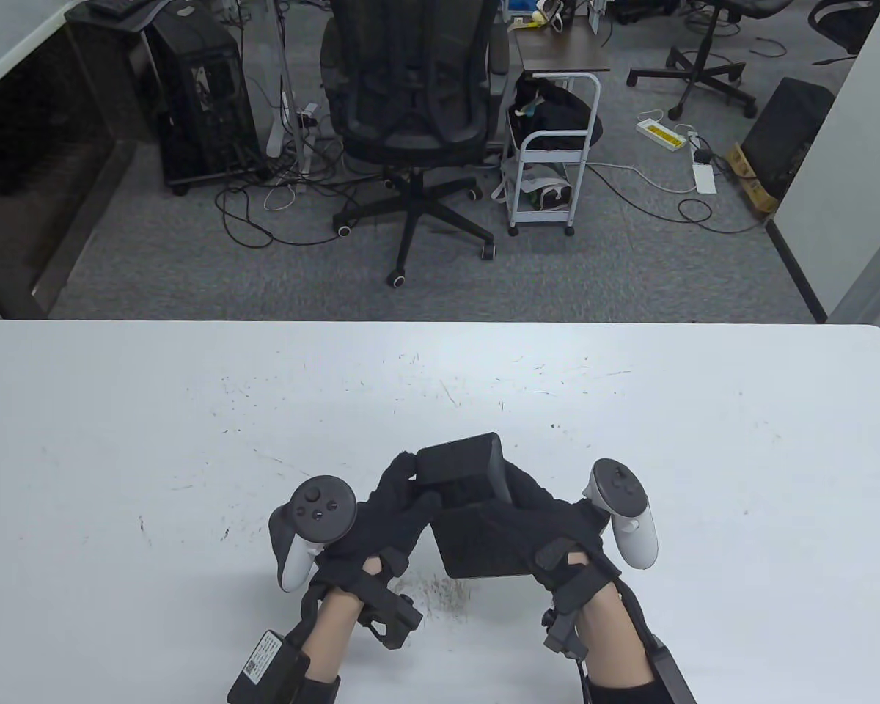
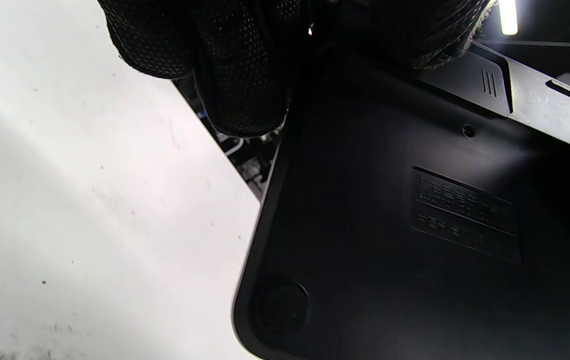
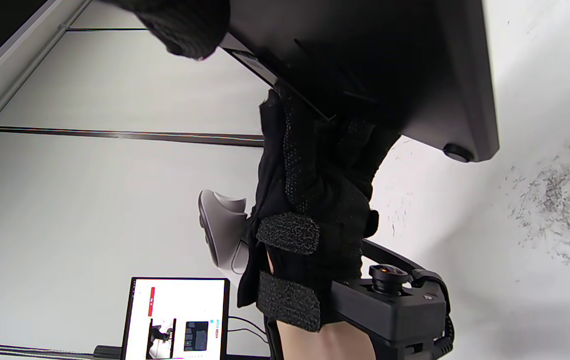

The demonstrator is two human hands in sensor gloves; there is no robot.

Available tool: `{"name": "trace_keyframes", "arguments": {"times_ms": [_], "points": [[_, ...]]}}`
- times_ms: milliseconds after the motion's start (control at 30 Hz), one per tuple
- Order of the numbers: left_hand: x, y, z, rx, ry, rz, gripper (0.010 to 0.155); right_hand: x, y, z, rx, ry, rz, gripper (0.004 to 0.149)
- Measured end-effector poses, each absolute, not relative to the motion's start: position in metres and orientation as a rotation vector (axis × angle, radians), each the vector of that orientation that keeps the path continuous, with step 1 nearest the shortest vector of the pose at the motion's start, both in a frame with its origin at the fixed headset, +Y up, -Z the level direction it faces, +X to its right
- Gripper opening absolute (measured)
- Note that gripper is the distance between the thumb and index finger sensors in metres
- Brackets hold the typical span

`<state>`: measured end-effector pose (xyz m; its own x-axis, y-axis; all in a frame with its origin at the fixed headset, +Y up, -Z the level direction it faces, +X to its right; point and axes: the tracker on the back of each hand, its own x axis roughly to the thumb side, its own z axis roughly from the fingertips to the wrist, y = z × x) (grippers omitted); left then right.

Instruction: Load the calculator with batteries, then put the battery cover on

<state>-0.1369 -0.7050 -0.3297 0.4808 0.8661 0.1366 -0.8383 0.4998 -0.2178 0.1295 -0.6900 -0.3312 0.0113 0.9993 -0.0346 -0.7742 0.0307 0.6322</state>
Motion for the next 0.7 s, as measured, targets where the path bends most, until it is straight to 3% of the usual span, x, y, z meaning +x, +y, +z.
{"name": "trace_keyframes", "arguments": {"times_ms": [467,700], "points": [[-0.1317,-0.7036,-0.3281,-0.099,-0.305,1.028,0.099,0.1284,-0.6922,-0.3320,0.505,0.586,1.398,0.067],[-0.1346,-0.7039,-0.3278,-0.101,-0.242,1.078,0.095,0.1268,-0.6927,-0.3320,0.517,0.603,1.416,0.067]]}}
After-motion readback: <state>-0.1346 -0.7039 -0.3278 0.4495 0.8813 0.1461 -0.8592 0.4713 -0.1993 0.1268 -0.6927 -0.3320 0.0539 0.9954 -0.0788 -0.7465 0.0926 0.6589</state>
